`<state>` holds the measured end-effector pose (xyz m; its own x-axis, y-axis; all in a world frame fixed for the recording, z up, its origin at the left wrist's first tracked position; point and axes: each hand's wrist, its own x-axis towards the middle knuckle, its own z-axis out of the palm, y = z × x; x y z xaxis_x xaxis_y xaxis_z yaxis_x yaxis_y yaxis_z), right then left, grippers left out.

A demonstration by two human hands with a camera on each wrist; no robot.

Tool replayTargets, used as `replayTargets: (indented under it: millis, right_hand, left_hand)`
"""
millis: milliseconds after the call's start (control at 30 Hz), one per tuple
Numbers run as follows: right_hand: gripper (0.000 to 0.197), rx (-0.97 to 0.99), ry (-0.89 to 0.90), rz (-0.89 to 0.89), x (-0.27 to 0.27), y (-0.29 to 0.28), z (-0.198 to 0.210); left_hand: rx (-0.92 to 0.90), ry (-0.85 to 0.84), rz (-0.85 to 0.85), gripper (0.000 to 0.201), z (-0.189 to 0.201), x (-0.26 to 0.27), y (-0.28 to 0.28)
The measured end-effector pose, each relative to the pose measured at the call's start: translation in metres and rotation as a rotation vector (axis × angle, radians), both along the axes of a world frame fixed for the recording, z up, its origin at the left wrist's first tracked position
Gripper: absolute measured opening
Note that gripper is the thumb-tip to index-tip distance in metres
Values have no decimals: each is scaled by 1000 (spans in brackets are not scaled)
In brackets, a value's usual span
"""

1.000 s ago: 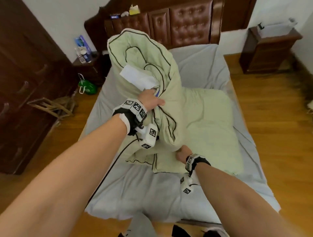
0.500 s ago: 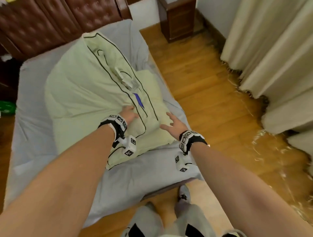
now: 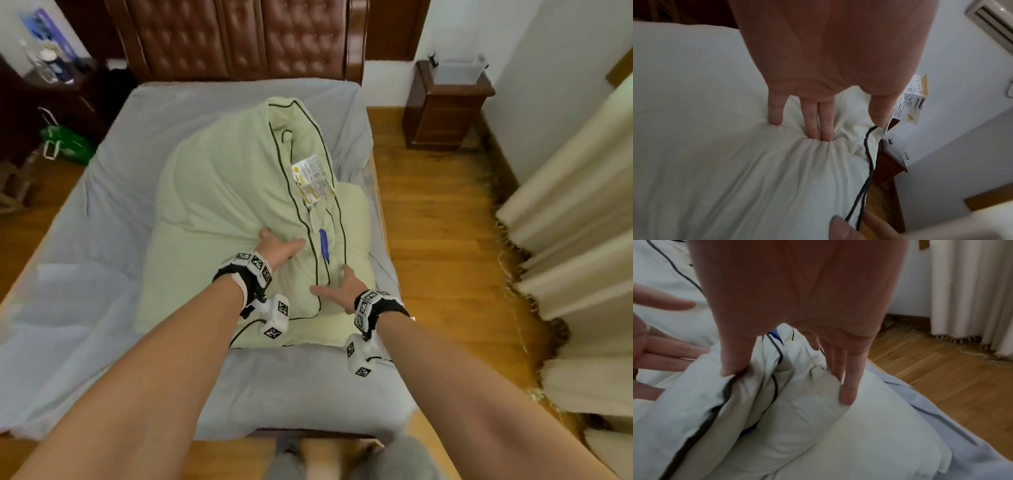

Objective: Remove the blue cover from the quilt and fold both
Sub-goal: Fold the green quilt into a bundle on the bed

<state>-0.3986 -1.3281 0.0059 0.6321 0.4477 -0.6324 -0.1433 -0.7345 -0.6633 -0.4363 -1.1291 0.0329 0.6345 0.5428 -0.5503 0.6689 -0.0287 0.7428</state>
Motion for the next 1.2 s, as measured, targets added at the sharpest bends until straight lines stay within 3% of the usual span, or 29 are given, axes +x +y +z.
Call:
replayTargets:
  millis: [133,200,233,333,400,533,600,767,900,933,1000,1067,1133,1200]
  right_hand:
    - [123,38,64,72,30,-1,-4]
    - [113,61,120,113,56,-5,-6]
    - [107,69,149,129,72,-8,-5]
    - [94,90,177,178,124,-20,-6]
    - [89,87,191,195,156,-25,-5]
    - [93,48,164,235,193,-13,7]
    - [98,46,127,256,202,0,14]
    - [114,112,86,218,231,38,23]
    - [129,96,112,214,258,78,10]
    - [128,100,115,229,264,89,7]
    - [121,117,104,262,275,115,2]
    - [107,95,84,353,287,140,-6]
    - [88,33,75,503,303,154,-15]
    - [69,7,65,598,321,163,-24]
  left_hand:
    - [44,101,136,155,-6,28,6]
    - [121,161,246,147,1,45,1]
    - [201,192,265,131,5,53,-3]
    - [401,405,108,52,19,71,-15]
    - [427,495,54,35,29,77,-34]
    - [550,551,90,39,35,84,-49]
    - [530,565,178,39,39,83,-47]
    - [500,499,117,34,45,96,-44]
    - [456,481,268,36,32,108,-39]
    - [410,458,331,52,31,112,-38]
    - [319,397,476,115,34,127,-34]
    - [289,433,541,146,30,144,-25]
    - [368,584,553,135,18,159,-21]
    - [485,738,533,85,12,172,-17]
